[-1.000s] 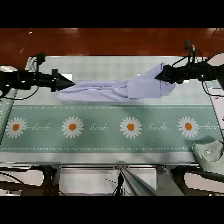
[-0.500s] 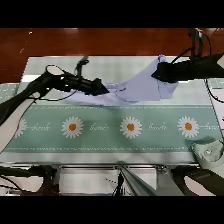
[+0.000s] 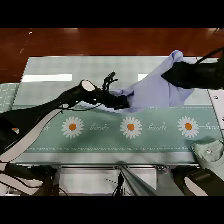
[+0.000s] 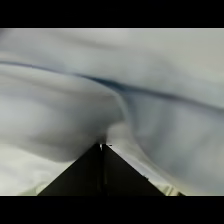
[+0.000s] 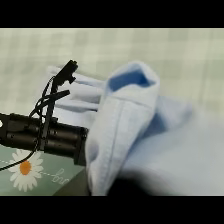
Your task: Fold the shirts.
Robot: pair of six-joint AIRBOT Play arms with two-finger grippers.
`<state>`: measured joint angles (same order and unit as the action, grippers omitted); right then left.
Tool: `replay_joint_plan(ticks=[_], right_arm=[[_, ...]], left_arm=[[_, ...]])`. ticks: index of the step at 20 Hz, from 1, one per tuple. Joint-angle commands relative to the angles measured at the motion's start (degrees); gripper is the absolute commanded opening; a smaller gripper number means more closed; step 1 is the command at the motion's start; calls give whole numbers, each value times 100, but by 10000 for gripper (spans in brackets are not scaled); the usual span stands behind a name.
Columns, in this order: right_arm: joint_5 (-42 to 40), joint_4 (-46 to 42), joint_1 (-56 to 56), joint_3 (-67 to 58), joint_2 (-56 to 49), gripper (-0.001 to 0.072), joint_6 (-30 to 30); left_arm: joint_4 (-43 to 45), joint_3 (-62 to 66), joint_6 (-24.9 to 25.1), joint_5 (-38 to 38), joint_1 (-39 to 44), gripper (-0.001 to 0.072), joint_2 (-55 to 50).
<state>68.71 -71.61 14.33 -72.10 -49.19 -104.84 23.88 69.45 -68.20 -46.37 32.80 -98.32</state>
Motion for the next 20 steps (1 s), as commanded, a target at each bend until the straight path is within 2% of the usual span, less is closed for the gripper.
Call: replay_joint_plan(ticks=[1, 4, 6, 9, 15, 17, 20], right_arm=[[564, -734, 17, -2, 197, 31, -166], [1021, -1399, 20, 2, -68, 30, 138], [1261, -1440, 20, 2, -535, 30, 568], [1064, -1401, 20, 2, -1246, 30, 809], [308, -1106, 382, 0, -2262, 30, 791], [-260, -1005, 750, 0, -2430, 30, 568], [-1320, -857, 1228, -9, -2603, 30, 168]], left_arm=[[-44, 2, -76, 420, 9, 24, 94], [-33, 0, 258, 391, -754, 24, 769], [-31, 0, 463, 280, -1464, 24, 1366], [116, 0, 518, -31, -2677, 24, 2321], [164, 0, 518, -800, -4992, 24, 3978], [164, 0, 518, -1082, -5414, 25, 4317], [184, 0, 518, -1427, -5611, 25, 4586]])
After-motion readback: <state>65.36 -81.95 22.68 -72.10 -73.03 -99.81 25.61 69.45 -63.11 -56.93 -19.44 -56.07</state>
